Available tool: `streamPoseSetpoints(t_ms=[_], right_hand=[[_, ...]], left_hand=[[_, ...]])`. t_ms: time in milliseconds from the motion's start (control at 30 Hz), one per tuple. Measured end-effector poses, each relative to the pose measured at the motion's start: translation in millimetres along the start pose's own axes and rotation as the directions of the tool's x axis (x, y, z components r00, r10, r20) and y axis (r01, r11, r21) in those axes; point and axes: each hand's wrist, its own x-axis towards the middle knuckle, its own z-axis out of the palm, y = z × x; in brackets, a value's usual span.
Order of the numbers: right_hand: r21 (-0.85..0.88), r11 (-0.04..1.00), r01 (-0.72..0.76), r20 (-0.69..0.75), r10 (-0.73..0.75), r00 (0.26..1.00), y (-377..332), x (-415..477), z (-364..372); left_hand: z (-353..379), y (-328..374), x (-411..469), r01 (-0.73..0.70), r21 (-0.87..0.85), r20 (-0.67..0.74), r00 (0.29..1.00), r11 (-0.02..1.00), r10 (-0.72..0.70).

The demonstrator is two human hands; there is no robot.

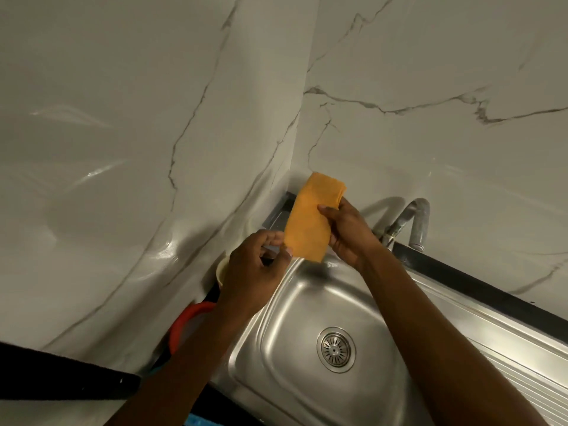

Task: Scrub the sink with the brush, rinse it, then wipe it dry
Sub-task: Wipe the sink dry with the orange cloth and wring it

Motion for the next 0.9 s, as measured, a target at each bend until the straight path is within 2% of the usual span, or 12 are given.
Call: streamPoseSetpoints(t_ms=[167, 367, 633, 733, 900], right_hand=[[0.01, 0.998, -0.063, -0.133, 0.064, 0.989, 1.8, 65.4, 14.7], [-0.113, 0.986, -0.126, -0.183, 0.104, 0.978, 16.0, 108.2, 28.7], [-0.223, 0.934, -0.279, -0.35, 0.19, 0.917, 33.9, 164.8, 38.3], [-0.266, 0.901, -0.343, -0.368, 0.234, 0.9, 54.9, 187.0, 29.6], [-0.256, 0.865, -0.432, -0.38, 0.321, 0.868, 60.2, 175.4, 37.8]], left_hand=[[-8.1, -14.1, 0.8, 0.008, 0.001, 0.015, 1.0, 1.0, -0.008], [-16.4, -17.7, -7.6, 0.07, -0.003, 0.048, 0.996, 0.998, -0.07], [-19.0, -23.8, -15.4, 0.035, 0.002, 0.078, 0.996, 0.999, -0.035], [-21.3, -21.2, -17.4, 0.018, -0.006, 0.093, 0.995, 1.0, -0.017], [-26.1, -20.9, -20.9, 0.005, 0.003, 0.08, 0.997, 1.0, -0.005]])
